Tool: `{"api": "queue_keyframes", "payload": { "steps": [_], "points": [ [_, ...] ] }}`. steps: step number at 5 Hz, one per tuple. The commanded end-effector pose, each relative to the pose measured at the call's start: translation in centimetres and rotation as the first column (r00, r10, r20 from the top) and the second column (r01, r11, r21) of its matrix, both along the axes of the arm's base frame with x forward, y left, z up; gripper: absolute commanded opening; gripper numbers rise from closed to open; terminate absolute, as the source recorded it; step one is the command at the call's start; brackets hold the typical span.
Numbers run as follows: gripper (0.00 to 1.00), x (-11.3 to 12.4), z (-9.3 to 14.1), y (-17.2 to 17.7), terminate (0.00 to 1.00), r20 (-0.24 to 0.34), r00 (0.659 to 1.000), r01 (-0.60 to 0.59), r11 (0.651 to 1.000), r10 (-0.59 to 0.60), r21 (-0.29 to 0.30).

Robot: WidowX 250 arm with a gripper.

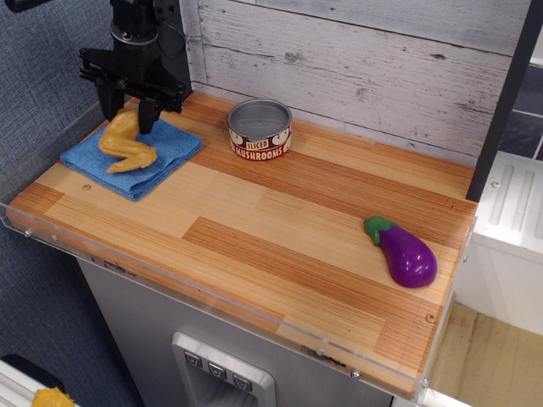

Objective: Place the chicken wing on the blue rag.

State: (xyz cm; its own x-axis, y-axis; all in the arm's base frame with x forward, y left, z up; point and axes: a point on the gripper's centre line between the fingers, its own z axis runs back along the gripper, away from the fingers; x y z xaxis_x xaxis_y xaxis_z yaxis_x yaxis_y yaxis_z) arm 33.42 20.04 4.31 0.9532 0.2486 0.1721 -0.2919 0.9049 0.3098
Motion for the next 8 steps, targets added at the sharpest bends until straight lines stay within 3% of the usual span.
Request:
{"api": "queue_keyframes", "payload": {
  "steps": [1, 2, 3, 4, 5, 6, 7, 8],
  "points": [
    [1.00, -1.5, 1.7, -0.2, 0.00, 0.065, 0.991, -0.118, 0.992, 0.115, 0.049],
    [1.00, -1.3, 2.2, -0.5, 0.00, 0.040, 0.995, -0.098, 0.995, 0.096, 0.035],
    [1.00, -1.0, 3.2, -1.2, 0.00, 0.057, 0.997, -0.061, 0.997, 0.059, 0.039],
    [1.00, -1.0, 4.9, -2.9, 0.00, 0.086, 0.994, -0.065, 0.998, 0.067, -0.027],
    [1.00, -1.1, 6.0, -3.8, 0.00, 0.071, 0.996, -0.057, 0.997, 0.061, -0.061],
    [1.00, -1.6, 6.4, -5.9, 0.00, 0.074, 0.996, -0.056, 0.997, 0.059, -0.044],
    [1.00, -3.2, 7.5, -7.6, 0.00, -0.067, 0.997, -0.053, 0.996, 0.048, -0.077],
    [1.00, -6.3, 8.7, -9.0, 0.00, -0.087, 0.993, -0.086, 0.989, 0.075, -0.122]
  ]
}}
